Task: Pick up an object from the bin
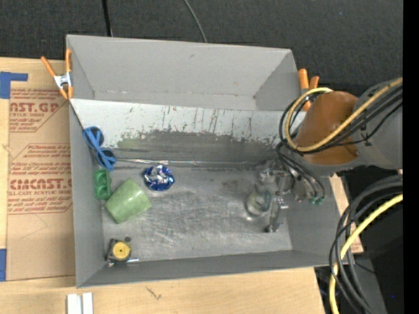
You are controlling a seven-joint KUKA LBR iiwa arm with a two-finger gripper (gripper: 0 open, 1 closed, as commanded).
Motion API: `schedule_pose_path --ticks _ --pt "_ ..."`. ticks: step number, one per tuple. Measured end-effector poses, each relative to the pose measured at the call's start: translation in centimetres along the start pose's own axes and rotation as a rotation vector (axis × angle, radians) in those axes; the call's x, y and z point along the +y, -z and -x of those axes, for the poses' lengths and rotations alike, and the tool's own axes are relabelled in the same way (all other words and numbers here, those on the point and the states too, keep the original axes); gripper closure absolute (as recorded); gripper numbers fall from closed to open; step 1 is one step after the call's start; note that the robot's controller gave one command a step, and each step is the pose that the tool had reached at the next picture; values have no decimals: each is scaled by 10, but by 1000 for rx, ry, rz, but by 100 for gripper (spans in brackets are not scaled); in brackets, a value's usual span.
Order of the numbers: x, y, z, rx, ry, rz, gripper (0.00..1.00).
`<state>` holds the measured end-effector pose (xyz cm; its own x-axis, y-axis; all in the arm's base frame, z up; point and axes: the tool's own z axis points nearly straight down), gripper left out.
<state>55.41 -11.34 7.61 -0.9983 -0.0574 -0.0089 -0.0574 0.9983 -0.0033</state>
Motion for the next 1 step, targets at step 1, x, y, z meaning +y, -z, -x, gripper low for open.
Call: schedule_pose_path --ticks 1 --pt "0 7 8 -29 0 -3 100"
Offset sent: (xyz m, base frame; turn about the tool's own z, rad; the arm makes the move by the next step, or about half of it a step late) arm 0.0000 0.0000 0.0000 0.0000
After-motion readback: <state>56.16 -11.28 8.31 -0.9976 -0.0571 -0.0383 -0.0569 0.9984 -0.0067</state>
